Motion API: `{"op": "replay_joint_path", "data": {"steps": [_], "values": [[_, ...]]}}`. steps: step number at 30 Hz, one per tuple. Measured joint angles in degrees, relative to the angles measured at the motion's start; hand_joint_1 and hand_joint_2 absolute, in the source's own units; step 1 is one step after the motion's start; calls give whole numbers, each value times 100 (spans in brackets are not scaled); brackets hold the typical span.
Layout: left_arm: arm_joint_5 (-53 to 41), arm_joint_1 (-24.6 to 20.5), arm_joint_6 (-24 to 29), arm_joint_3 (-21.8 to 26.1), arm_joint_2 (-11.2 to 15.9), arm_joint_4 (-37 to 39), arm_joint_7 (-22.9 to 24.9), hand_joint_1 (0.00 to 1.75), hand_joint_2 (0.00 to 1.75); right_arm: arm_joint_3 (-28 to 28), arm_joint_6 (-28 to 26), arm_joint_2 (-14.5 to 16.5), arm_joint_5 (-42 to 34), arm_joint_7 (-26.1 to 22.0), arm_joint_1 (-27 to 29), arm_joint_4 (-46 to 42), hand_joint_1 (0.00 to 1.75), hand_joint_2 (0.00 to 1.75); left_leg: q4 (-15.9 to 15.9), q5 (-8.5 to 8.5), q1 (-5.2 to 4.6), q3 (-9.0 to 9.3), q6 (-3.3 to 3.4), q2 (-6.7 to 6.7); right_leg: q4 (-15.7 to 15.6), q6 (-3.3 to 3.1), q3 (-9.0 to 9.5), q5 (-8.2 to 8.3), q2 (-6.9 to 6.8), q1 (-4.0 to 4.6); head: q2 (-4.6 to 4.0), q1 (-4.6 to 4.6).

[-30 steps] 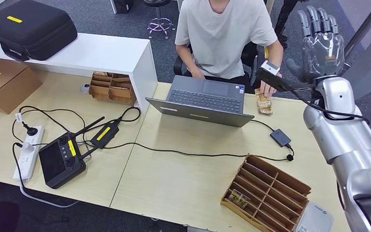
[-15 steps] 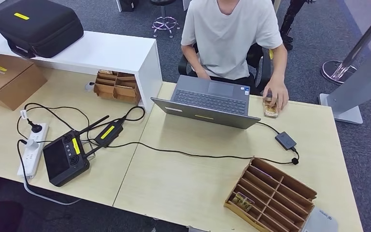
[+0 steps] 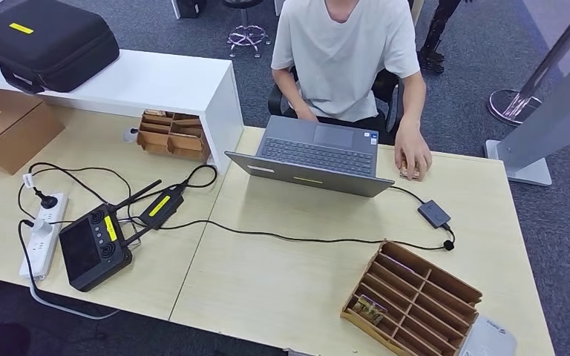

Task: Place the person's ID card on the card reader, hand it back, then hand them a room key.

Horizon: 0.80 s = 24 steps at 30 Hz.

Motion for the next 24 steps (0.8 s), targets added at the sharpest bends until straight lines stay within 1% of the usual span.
{"op": "replay_joint_path", "data": {"steps": [4,9,12,14,21,22,24], "values": [[27,-2,1,2,-5,0,13,0,175,-278,301,-118,80,127,317,-1,0,175,0,1,1,7,0,-3,1,-3,6,-2,-8,1,0,1],[73,-8,4,2,-22,0,74,0,175,-899,564,-105,87,246,1111,159,0,175,-2,0,-1,6,0,-18,1,-4,17,-10,-25,-2,0,1],[104,-10,106,2,-43,0,113,0,175,-1322,574,73,105,267,1575,334,0,175,-2,-5,-2,8,1,-13,0,-4,18,-14,-20,-2,0,1],[115,-9,173,2,-61,0,124,0,175,-1539,568,211,149,269,1782,411,0,175,-3,-10,-3,12,1,-5,0,-5,16,-14,-13,-6,0,-1],[157,-9,193,3,-71,0,124,0,175,-1993,688,473,293,279,2047,542,0,175,-4,-9,-5,22,1,2,1,-6,16,-15,-4,-7,0,-1],[176,-9,208,4,-75,0,123,0,175,-2044,692,533,321,281,2103,561,0,175,-4,-9,-3,23,0,1,1,-6,18,-16,-5,-4,0,0],[210,-8,283,8,-90,0,125,0,175,-2167,626,765,423,303,2252,638,0,175,-4,-10,7,25,-2,-1,-1,-8,24,-17,-7,7,0,1]]}}
